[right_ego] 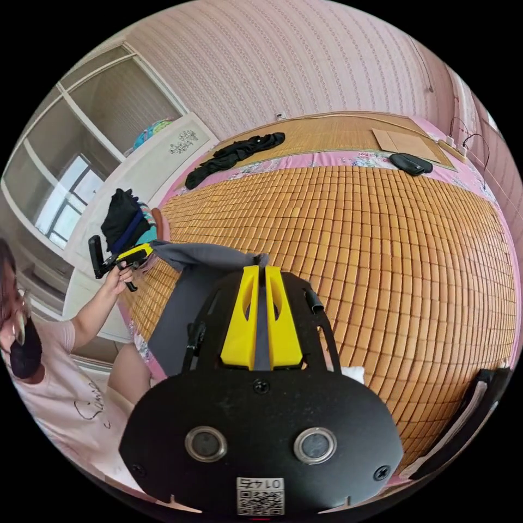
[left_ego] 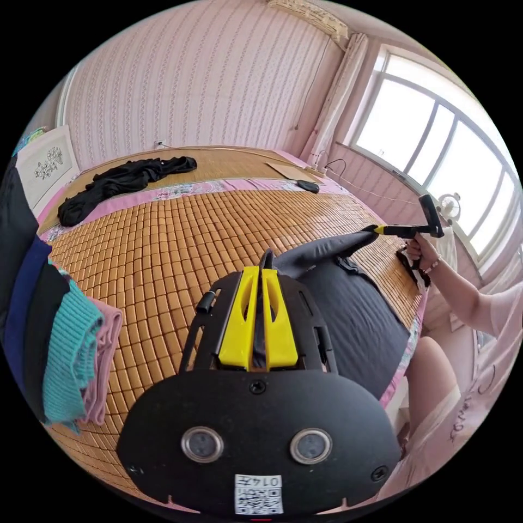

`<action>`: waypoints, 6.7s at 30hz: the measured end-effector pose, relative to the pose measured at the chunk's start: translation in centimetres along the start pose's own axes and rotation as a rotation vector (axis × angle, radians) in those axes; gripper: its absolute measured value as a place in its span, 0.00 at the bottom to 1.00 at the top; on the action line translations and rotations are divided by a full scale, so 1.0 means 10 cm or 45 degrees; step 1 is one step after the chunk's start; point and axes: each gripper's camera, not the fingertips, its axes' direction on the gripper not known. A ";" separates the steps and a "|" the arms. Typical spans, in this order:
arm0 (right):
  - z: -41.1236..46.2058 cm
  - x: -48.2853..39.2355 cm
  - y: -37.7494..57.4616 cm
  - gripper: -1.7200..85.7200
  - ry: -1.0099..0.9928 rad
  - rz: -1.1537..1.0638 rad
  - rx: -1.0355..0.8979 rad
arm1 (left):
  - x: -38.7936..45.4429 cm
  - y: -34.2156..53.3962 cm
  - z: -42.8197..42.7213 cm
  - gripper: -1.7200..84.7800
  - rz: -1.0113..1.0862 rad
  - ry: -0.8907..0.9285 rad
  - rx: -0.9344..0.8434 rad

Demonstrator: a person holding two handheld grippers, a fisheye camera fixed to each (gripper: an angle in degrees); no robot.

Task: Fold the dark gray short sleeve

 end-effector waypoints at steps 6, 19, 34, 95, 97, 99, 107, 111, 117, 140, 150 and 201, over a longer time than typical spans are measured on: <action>-0.09 -0.08 1.53 0.03 0.084 0.187 -0.242 | 0.36 1.17 0.05 0.01 -0.162 0.110 -0.266; -0.31 -0.57 2.14 0.06 0.257 0.170 -0.046 | 0.69 1.27 0.08 0.05 -0.224 0.056 -0.243; 0.38 -1.11 2.08 0.02 0.105 -0.114 -0.217 | 1.25 0.98 1.25 0.04 0.043 0.049 -0.413; -1.10 -0.20 3.74 0.04 0.131 0.392 -0.228 | 3.71 2.34 2.14 0.25 0.628 0.408 -0.161; -1.18 -0.13 3.75 0.04 0.070 0.404 -0.187 | 3.84 2.31 2.30 0.26 0.636 0.429 -0.190; -1.30 -0.04 3.74 0.04 -0.035 0.415 -0.126 | 3.97 2.32 2.46 0.26 0.626 0.378 -0.184; -1.64 0.33 3.54 0.08 -0.501 0.345 0.014 | 4.16 2.27 2.80 0.08 0.537 0.218 -0.266; -1.75 0.58 3.55 0.14 -0.428 0.431 0.093 | 4.10 2.25 2.83 0.03 0.521 0.216 -0.283; -1.64 1.03 3.37 0.17 -0.350 0.556 0.113 | 4.12 2.43 2.64 0.02 0.616 0.270 -0.288; -2.68 1.07 2.96 0.05 -0.022 0.542 0.128 | 4.22 2.47 2.06 0.01 0.610 0.637 -0.108; -2.02 0.45 1.92 0.05 -0.191 0.394 0.099 | 2.92 2.15 1.60 0.01 0.030 0.446 0.026; -0.11 1.22 -0.44 0.09 0.607 0.237 -0.389 | 3.11 -0.47 3.60 0.03 0.207 0.359 -0.152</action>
